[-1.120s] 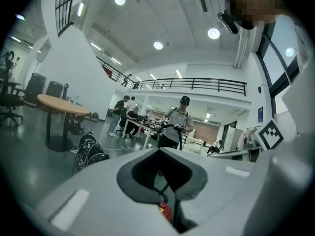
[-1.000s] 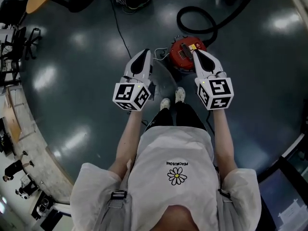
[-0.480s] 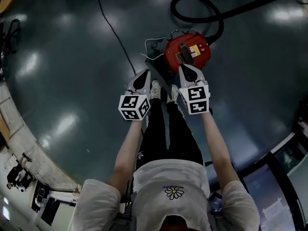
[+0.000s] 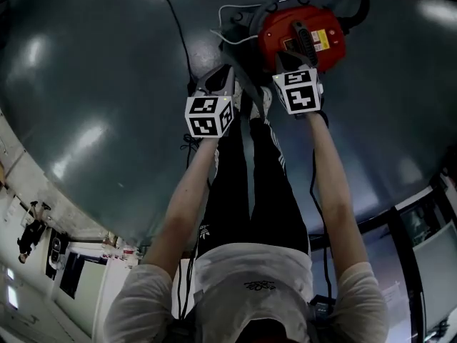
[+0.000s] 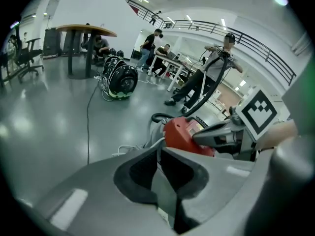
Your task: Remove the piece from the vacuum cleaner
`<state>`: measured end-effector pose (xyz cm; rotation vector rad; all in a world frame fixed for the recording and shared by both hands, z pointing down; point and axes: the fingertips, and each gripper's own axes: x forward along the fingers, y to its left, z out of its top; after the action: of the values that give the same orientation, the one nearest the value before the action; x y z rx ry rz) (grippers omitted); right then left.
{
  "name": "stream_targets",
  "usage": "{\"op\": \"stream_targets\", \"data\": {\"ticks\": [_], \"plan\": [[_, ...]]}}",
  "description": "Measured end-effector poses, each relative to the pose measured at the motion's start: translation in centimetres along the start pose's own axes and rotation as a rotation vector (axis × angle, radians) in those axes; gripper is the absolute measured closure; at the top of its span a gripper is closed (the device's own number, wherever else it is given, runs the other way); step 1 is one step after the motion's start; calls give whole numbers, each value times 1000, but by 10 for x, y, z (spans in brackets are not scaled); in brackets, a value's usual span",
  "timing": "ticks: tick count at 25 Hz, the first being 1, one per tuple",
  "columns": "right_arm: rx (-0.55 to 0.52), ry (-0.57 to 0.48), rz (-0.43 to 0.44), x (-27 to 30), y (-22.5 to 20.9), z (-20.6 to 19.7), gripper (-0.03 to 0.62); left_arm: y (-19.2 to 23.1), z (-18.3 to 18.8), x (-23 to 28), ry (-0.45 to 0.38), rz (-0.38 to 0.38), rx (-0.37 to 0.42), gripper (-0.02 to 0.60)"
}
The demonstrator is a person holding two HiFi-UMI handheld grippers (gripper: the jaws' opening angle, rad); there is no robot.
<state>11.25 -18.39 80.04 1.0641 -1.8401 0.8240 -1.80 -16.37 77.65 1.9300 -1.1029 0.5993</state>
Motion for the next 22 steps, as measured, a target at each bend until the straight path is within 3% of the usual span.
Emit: {"op": "stream_targets", "data": {"ticks": [3, 5, 7, 13, 19, 22], "plan": [[45, 45, 13, 6, 3, -6, 572, 1, -5, 10, 12, 0, -18, 522], [61, 64, 4, 5, 3, -7, 572, 4, -9, 19, 29, -6, -76, 456], [61, 80, 5, 7, 3, -7, 571, 8, -13, 27, 44, 1, -140, 430], [76, 76, 46, 6, 2, -8, 571, 15, -19, 36, 61, 78, -219, 428], [41, 44, -27, 10, 0, -9, 571, 23, -28, 36, 46, 133, -307, 415], [47, 39, -23, 10, 0, -10, 571, 24, -32, 34, 53, 158, -292, 400]]}}
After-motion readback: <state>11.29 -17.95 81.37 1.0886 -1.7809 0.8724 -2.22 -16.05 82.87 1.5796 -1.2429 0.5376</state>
